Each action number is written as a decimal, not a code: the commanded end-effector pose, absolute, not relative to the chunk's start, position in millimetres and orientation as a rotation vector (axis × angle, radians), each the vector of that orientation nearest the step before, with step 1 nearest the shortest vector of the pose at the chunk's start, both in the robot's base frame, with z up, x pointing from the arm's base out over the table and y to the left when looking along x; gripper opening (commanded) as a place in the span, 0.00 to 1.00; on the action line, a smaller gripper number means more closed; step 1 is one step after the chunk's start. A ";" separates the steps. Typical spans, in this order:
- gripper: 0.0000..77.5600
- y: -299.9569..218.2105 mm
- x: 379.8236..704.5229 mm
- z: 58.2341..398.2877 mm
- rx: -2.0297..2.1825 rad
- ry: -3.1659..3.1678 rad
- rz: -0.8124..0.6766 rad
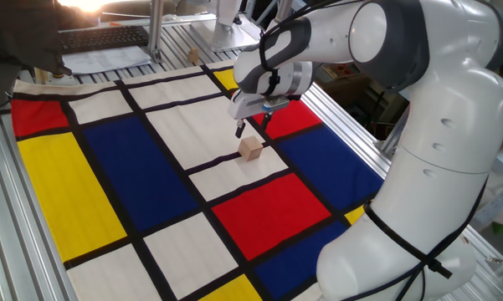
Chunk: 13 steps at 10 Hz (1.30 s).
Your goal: Pick up the small block on the left and move it to the right
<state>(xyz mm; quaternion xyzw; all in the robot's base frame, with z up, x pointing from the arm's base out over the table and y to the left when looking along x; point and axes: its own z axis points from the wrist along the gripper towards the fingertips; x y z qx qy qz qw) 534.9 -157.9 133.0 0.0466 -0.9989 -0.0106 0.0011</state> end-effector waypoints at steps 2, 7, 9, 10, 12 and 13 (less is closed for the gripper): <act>1.00 -161.4 532.3 104.1 0.130 -3.166 -0.026; 1.00 -162.6 528.8 89.3 0.127 -3.169 -0.028; 1.00 -162.9 528.6 88.7 0.129 -3.169 -0.027; 1.00 -163.1 528.5 88.7 0.131 -3.167 -0.020; 1.00 -165.4 526.4 87.7 0.126 -3.164 -0.019; 1.00 -167.1 524.9 87.0 0.130 -3.163 -0.021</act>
